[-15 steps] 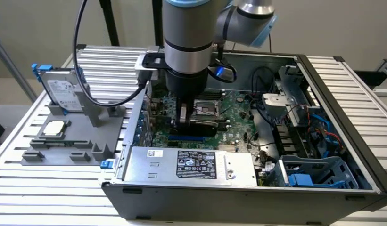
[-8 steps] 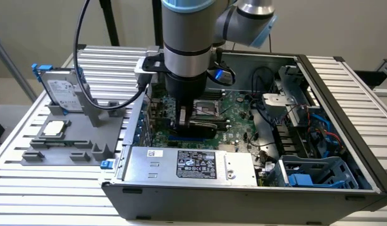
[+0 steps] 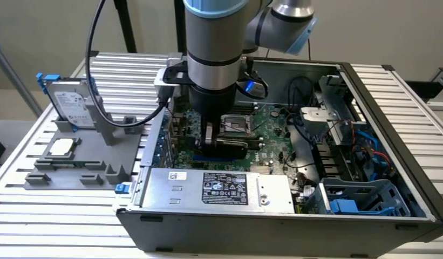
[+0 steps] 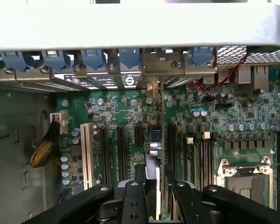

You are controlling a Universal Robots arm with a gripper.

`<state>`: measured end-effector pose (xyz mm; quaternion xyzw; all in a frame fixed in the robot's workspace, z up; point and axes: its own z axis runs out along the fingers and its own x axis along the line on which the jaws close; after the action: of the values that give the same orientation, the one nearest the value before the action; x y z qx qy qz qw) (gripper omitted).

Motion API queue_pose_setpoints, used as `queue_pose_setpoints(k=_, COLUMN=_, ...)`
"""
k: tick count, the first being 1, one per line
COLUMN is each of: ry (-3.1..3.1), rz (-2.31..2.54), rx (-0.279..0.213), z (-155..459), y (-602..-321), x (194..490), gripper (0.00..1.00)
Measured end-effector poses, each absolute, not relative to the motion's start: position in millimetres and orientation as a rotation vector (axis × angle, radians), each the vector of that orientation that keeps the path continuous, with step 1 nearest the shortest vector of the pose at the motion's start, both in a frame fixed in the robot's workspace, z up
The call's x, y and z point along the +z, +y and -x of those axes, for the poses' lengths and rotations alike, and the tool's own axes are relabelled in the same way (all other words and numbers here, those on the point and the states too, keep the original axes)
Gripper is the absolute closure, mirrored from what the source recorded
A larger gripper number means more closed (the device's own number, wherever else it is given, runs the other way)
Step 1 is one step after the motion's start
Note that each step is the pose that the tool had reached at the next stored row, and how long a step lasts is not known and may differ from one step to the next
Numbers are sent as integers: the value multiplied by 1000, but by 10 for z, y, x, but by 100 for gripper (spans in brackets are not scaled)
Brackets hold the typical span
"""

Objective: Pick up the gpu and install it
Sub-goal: 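Insert the gpu into the slot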

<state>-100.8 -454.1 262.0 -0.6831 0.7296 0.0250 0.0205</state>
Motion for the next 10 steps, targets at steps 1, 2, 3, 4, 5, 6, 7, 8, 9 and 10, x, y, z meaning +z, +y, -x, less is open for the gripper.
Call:
queue_pose_setpoints(k=1, ry=2260, rz=2121, rx=77, z=1008, y=-4537, x=2617, gripper=100)
queue_pose_setpoints(k=2, ry=2259, rz=2124, rx=77, z=1008, y=-4536, x=2614, gripper=100)
queue_pose_setpoints(k=3, ry=2258, rz=2126, rx=76, z=1009, y=-4535, x=2612, gripper=100)
queue_pose_setpoints(k=4, ry=2258, rz=2128, rx=74, z=1010, y=-4535, x=2609, gripper=100)
queue_pose_setpoints(k=5, ry=2258, rz=2130, rx=71, z=1011, y=-4535, x=2605, gripper=100)
queue_pose_setpoints(k=6, ry=2258, rz=2132, rx=69, z=1011, y=-4535, x=2602, gripper=100)
queue_pose_setpoints(k=7, ry=2258, rz=2134, rx=67, z=1012, y=-4535, x=2597, gripper=100)
queue_pose_setpoints(k=8, ry=2258, rz=2136, rx=65, z=1012, y=-4534, x=2592, gripper=100)
queue_pose_setpoints(k=9, ry=2258, rz=2138, rx=63, z=1013, y=-4533, x=2588, gripper=100)
queue_pose_setpoints(k=10, ry=2257, rz=2139, rx=62, z=1013, y=-4531, x=2584, gripper=100)
